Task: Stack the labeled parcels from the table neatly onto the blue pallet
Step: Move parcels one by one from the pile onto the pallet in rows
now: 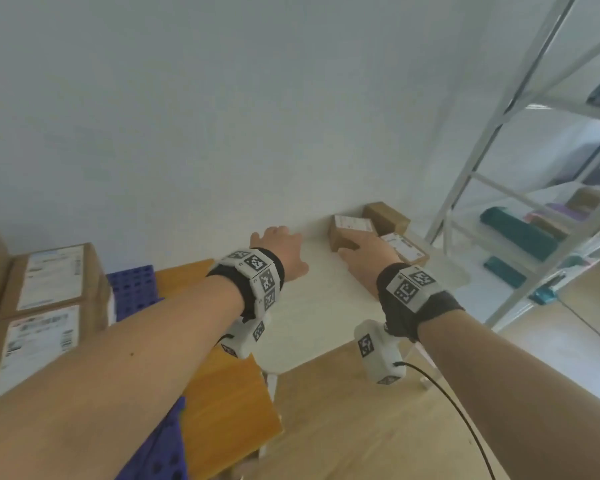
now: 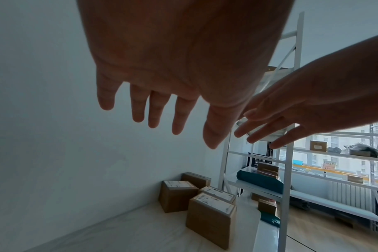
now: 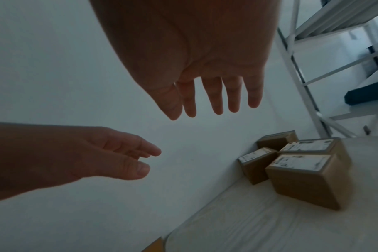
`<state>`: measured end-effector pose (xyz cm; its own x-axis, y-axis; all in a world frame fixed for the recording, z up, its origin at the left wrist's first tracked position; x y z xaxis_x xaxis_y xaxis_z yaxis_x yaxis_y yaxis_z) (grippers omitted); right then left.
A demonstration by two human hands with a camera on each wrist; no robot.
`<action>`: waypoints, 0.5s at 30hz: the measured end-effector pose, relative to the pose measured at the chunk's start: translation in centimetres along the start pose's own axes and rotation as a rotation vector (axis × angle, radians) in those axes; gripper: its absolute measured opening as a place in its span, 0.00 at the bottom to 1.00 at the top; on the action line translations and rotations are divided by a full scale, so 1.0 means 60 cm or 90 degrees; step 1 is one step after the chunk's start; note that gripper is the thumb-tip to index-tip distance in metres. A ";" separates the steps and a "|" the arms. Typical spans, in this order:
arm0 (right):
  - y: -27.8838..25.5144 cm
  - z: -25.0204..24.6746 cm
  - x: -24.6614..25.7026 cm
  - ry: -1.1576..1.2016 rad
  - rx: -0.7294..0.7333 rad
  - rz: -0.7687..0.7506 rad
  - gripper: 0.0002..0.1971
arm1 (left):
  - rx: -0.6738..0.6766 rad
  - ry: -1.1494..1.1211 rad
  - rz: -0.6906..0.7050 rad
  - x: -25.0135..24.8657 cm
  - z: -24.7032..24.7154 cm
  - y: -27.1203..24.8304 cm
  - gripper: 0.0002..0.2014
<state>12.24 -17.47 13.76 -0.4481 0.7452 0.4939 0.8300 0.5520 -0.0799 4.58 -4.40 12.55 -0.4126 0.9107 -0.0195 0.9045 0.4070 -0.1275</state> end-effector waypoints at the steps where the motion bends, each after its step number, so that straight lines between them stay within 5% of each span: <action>1: 0.008 -0.014 -0.030 -0.005 0.001 0.004 0.24 | 0.003 0.002 0.005 -0.030 0.002 0.014 0.27; 8: 0.066 -0.073 -0.209 -0.021 0.026 0.025 0.22 | 0.012 -0.005 0.029 -0.198 0.023 0.103 0.28; 15: 0.141 -0.085 -0.307 0.007 0.051 0.050 0.23 | 0.035 0.004 0.029 -0.263 0.049 0.200 0.24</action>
<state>29.21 -28.42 8.38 -0.3789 0.7835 0.4925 0.8331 0.5205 -0.1873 21.61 -14.10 8.43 -0.3703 0.9287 -0.0205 0.9148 0.3607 -0.1815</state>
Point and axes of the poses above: each hand's wrist, its own y-axis towards the middle knuckle, its own z-axis out of the palm, x = y × z, the point moved 3 cm from there along y, towards the middle knuckle, and after that the axes turned 3 degrees about y, right-handed, at the moved point
